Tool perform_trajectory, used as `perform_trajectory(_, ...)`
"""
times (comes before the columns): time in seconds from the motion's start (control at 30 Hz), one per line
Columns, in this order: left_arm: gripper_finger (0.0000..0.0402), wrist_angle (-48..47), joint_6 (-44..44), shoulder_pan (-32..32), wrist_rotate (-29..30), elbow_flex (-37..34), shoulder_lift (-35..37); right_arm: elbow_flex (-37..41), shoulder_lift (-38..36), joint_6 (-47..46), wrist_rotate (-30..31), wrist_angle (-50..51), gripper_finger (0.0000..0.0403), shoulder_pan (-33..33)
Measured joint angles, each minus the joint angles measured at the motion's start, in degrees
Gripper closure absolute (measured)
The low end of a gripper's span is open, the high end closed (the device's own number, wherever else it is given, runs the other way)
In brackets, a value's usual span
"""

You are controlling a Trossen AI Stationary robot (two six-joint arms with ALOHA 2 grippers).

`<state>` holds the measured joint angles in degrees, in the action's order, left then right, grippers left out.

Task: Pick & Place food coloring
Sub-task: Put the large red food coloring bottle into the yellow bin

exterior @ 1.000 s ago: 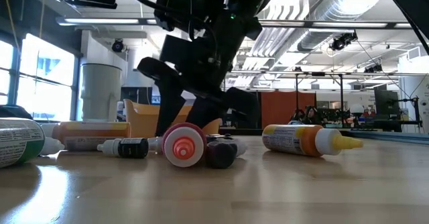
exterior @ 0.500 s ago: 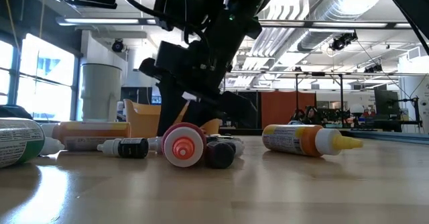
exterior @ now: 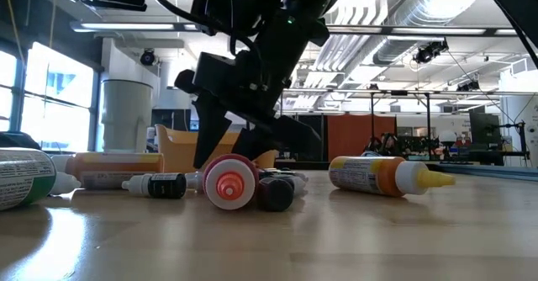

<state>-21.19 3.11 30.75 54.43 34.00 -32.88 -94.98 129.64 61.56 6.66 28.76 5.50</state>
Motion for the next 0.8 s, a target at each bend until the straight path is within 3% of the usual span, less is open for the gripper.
perform_trajectory(0.4, 0.0218, 0.0, 0.0, 0.0, 0.0, 0.0, 0.0, 0.0, -0.1, 0.0, 7.8, 3.9, 0.0225, 1.4)
perform_trajectory(0.67, 0.0218, 0.0, 0.0, 0.0, 0.0, 0.0, 0.0, 0.1, -0.2, 1.5, 7.2, 3.9, 0.0235, 0.5)
perform_trajectory(0.8, 0.0218, 0.0, 0.0, 0.0, 0.0, 0.0, 0.0, 0.1, -0.2, 1.7, 4.0, 3.7, 0.0250, -0.3)
